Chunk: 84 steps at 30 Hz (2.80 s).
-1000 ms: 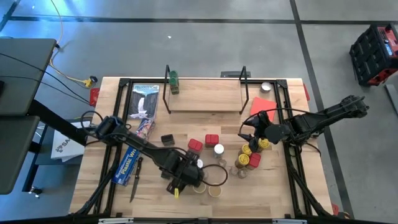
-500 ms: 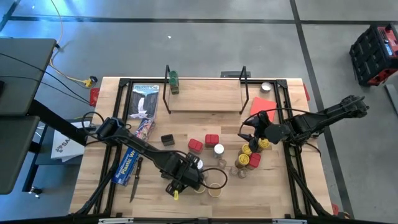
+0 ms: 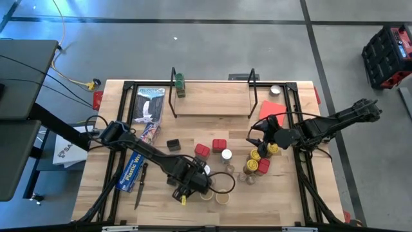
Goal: Shelf spices
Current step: Put the green seasoning bottle on the shelf and align it with the other green seasoning bottles
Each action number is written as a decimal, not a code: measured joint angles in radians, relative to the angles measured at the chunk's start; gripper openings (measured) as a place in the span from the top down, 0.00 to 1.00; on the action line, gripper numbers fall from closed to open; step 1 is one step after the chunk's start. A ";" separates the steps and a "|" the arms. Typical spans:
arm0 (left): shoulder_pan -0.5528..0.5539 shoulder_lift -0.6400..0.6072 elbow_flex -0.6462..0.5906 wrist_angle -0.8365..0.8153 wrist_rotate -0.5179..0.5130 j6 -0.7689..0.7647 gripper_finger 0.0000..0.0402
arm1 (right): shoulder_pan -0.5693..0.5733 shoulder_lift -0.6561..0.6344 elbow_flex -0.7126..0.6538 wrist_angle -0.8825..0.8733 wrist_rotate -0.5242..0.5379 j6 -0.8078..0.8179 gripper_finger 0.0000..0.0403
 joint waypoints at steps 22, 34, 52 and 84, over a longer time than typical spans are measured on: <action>0.028 -0.002 0.097 -0.092 0.019 -0.137 0.51 | 0.000 0.000 0.000 -0.003 0.000 -0.008 0.30; 0.177 -0.007 0.401 -0.507 -0.207 -0.135 0.51 | 0.000 0.000 0.000 -0.002 0.000 -0.008 0.30; 0.769 -0.019 0.446 -0.502 -0.098 0.213 0.51 | 0.000 0.000 0.000 -0.002 0.000 -0.026 0.30; 0.940 -0.004 0.191 -0.357 -0.018 0.255 0.50 | 0.000 0.000 0.000 -0.012 0.016 -0.027 0.30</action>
